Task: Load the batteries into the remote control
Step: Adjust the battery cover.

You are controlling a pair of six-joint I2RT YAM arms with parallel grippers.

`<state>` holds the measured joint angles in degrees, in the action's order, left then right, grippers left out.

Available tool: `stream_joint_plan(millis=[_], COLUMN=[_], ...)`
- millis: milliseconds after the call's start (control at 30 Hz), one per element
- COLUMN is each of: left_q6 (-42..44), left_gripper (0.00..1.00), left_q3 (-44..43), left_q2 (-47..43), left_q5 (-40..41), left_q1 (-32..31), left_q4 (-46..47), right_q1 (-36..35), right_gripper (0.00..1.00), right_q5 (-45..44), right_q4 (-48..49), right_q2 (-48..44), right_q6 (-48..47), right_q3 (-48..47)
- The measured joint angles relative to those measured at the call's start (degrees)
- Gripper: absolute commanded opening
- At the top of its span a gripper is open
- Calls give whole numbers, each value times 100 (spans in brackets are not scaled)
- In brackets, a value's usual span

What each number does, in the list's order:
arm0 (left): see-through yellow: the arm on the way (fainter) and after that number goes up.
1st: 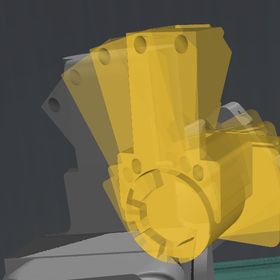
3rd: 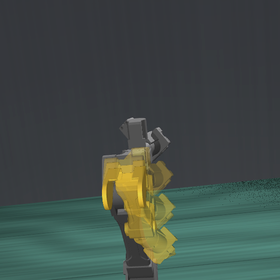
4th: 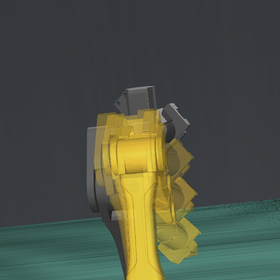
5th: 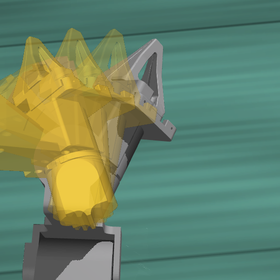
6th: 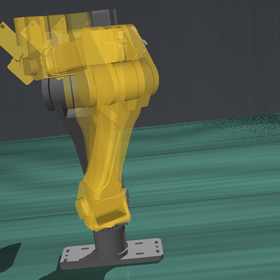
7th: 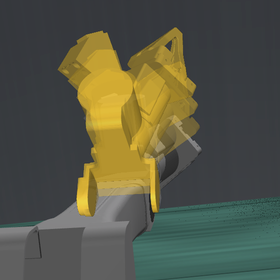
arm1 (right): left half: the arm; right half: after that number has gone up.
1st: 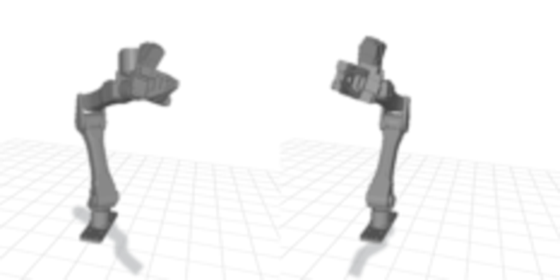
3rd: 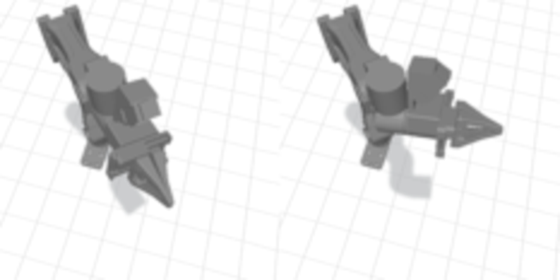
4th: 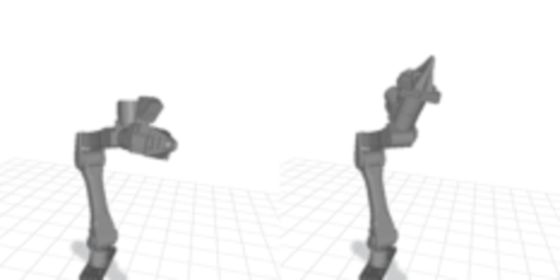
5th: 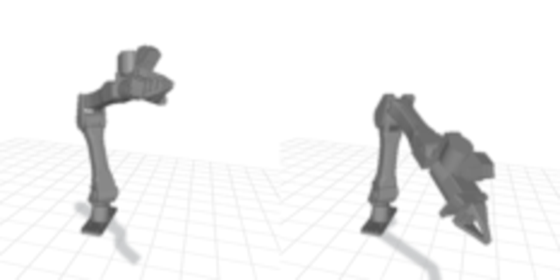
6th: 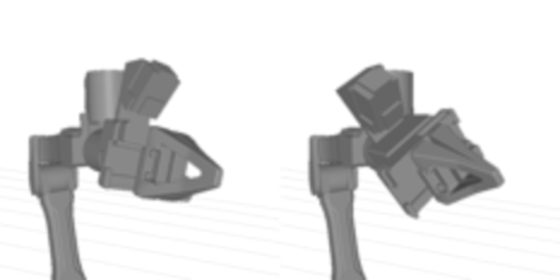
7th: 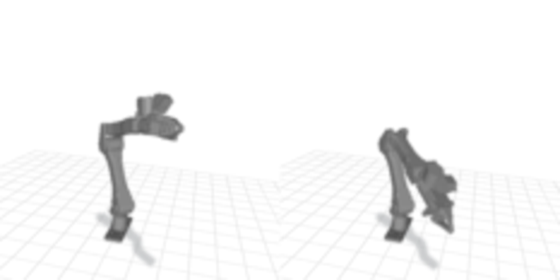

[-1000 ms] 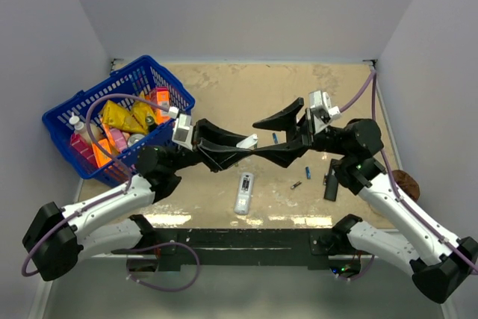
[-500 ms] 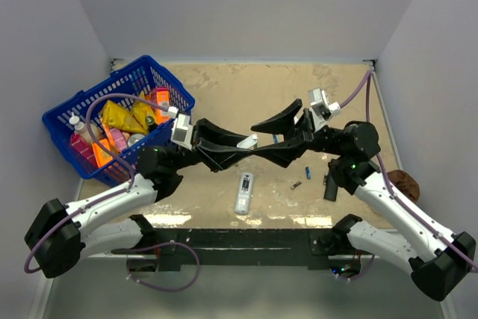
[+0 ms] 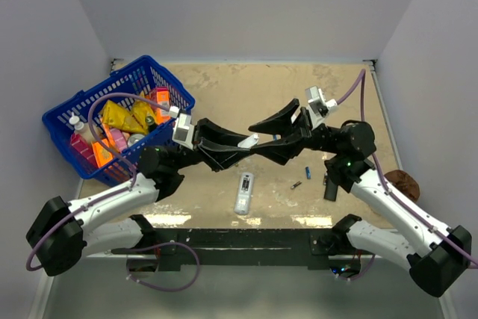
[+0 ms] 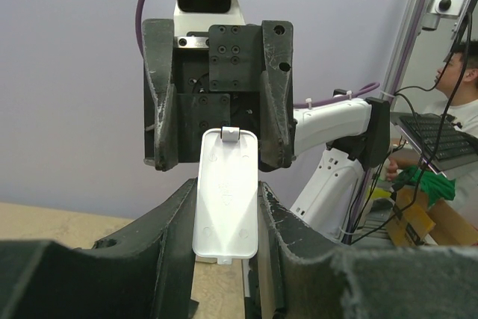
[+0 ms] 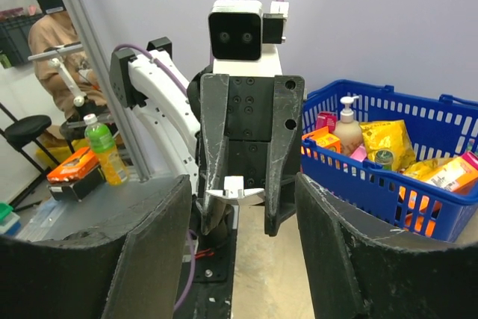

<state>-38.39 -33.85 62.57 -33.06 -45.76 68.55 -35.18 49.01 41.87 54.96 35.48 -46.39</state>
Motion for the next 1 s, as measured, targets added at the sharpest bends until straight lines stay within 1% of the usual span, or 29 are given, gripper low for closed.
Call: stream_joint_plan(millis=[33, 133, 200, 233, 267, 300, 333, 367, 400, 467, 500, 533, 567, 600, 667, 700, 800, 867, 1000], left_q6=[0, -2, -2, -2, 0, 0, 0, 4, 24, 109, 186, 306, 426, 566, 879, 1023, 1360, 1521, 1655], left_gripper=[6, 7, 8, 12, 14, 20, 23, 26, 36, 46, 56, 60, 66, 77, 85, 94, 100, 100, 100], left_q3=[0, 0, 0, 0, 0, 0, 0, 0, 0, 0, 0, 0, 0, 0, -15, -46, -240, -435, -861], left_q2=[11, 50, 68, 79, 90, 98, 105, 107, 101, 70, 28, -26, -79, -157, -319, -402, -525, -518, -282], left_q5=[0, 0, 0, 0, 0, 0, 2, 2, 7, 22, 33, 70, 111, 181, 422, 575, 1150, 1602, 2328], left_q1=[0, 0, 0, 0, 0, 0, 0, 0, 0, 0, 2, 4, 4, 2, 0, 0, 0, 0, 0], left_q4=[20, 90, 101, 107, 109, 109, 103, 87, 39, -96, -229, -409, -592, -881, -1502, -1886, -3060, -3869, -5423], right_q1=[0, 0, 0, 0, 0, 0, 0, 0, 0, 9, 22, 22, 22, 20, 20, 22, 22, 22, 20], right_gripper=[59, 52, 43, 40, 35, 32, 30, 24, 22, 17, 15, 14, 13, 13, 9, 8, 4, 3, 4], right_q5=[0, 2, 2, 4, 4, 2, 4, 2, 2, -11, -26, -39, -68, -114, -232, -326, -684, -1012, -2114], right_q4=[26, 98, 149, 170, 184, 199, 214, 214, 188, 81, -55, -195, -334, -527, -988, -1259, -2105, -2671, -3978], right_q2=[20, 66, 87, 94, 96, 96, 96, 94, 94, 90, 79, 74, 74, 70, 48, 37, 33, 17, 4], right_q6=[17, 74, 109, 129, 151, 164, 173, 160, 142, 57, -13, -85, -177, -282, -542, -684, -1158, -1464, -2070], right_q3=[2, 4, 4, 4, 4, 4, 4, 4, 4, 2, -2, -28, -61, -107, -236, -326, -682, -903, -1298])
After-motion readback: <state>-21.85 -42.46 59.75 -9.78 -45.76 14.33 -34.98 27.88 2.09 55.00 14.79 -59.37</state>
